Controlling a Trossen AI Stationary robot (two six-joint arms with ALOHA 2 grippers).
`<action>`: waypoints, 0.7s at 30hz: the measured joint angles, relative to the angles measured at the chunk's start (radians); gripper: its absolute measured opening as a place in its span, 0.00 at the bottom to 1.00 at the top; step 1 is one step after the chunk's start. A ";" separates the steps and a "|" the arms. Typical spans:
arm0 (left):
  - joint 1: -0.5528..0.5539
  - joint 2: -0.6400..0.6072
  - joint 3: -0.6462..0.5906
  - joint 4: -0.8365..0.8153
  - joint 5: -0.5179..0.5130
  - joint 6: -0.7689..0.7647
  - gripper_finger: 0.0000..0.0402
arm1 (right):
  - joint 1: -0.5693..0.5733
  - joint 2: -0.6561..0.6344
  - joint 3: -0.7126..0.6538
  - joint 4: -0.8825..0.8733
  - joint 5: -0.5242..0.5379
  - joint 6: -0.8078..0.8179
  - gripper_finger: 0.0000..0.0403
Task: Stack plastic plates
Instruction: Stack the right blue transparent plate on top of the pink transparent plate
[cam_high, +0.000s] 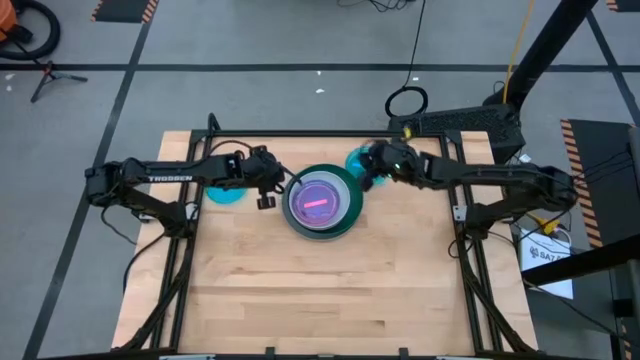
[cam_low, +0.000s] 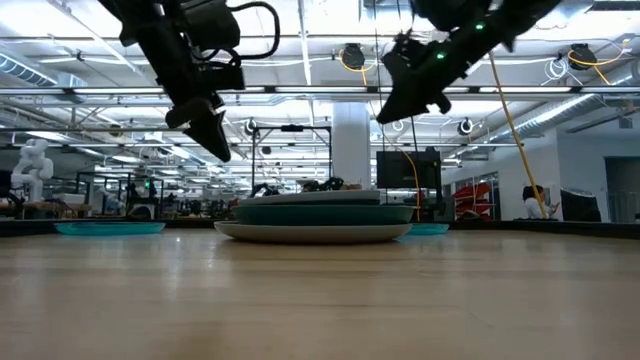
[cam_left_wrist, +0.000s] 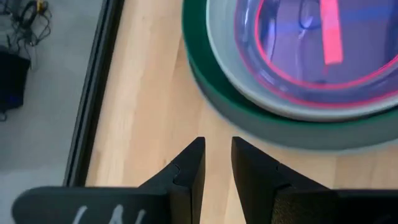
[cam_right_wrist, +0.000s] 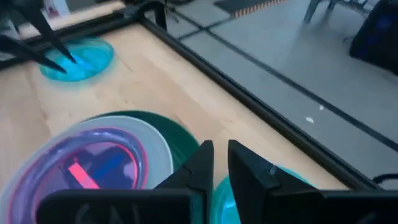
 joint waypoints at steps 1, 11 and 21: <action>0.005 -0.005 -0.001 -0.006 0.000 0.006 0.21 | -0.018 0.018 0.027 -0.033 -0.022 -0.005 0.11; 0.067 -0.147 -0.068 0.170 0.128 0.078 0.21 | -0.174 0.190 0.265 -0.396 -0.127 0.011 0.11; 0.117 -0.397 -0.163 0.259 0.136 0.035 0.21 | -0.305 0.259 0.277 -0.539 -0.179 0.037 0.11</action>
